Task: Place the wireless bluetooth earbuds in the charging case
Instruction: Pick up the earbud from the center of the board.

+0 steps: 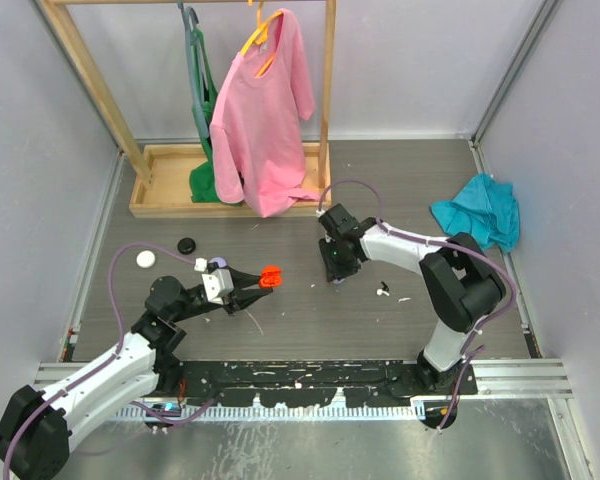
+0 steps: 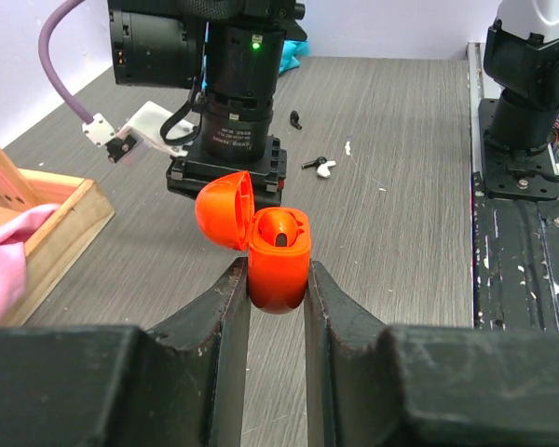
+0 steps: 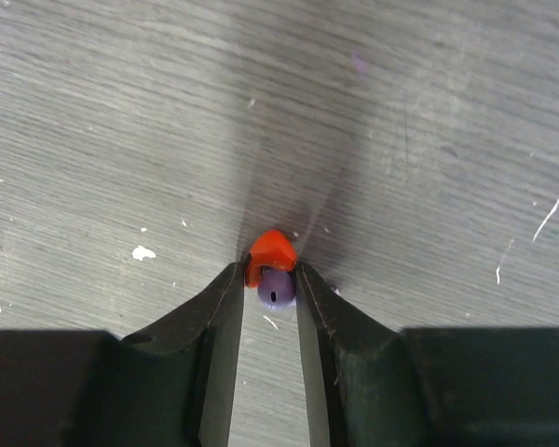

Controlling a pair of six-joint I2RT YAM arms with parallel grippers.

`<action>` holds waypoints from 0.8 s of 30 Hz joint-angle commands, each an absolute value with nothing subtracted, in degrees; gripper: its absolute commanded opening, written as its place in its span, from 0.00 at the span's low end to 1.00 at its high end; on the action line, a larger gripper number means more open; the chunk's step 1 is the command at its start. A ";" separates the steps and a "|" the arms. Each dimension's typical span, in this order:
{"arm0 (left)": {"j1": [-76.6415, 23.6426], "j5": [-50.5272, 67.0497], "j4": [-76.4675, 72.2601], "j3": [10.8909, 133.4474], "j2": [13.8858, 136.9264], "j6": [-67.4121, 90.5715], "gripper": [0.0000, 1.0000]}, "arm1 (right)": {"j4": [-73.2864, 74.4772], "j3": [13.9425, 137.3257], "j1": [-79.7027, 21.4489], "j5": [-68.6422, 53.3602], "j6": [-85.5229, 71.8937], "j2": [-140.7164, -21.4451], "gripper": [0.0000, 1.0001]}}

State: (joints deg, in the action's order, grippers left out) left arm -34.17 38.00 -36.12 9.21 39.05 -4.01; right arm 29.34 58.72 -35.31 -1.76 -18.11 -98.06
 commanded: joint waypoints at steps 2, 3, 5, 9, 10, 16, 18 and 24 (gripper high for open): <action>-34.37 39.06 -38.65 11.43 38.72 -4.31 0.00 | 27.82 61.60 -35.86 -2.20 -16.28 -100.30 0.36; -34.39 39.04 -38.66 11.43 38.75 -4.31 0.00 | 27.80 62.10 -35.85 -2.42 -16.03 -100.72 0.37; -34.36 39.06 -38.67 11.46 38.86 -4.31 0.00 | 27.87 63.07 -35.84 -2.25 -15.74 -101.83 0.37; -34.43 39.08 -38.63 11.45 38.85 -4.31 0.00 | 27.82 65.10 -36.39 -1.77 -14.64 -103.32 0.37; -34.42 39.09 -38.60 11.49 38.85 -4.31 0.00 | 28.06 65.68 -36.56 -1.47 -14.45 -103.76 0.36; -34.44 39.10 -38.55 11.52 38.85 -4.35 0.00 | 30.46 68.57 -38.51 0.47 -14.66 -105.58 0.33; -34.44 39.09 -38.42 11.51 38.89 -4.35 0.00 | 31.47 68.56 -38.88 1.18 -14.85 -105.52 0.32; -34.47 39.22 -38.49 11.67 39.31 -4.33 0.00 | 33.06 66.11 -39.60 2.89 -16.02 -102.77 0.36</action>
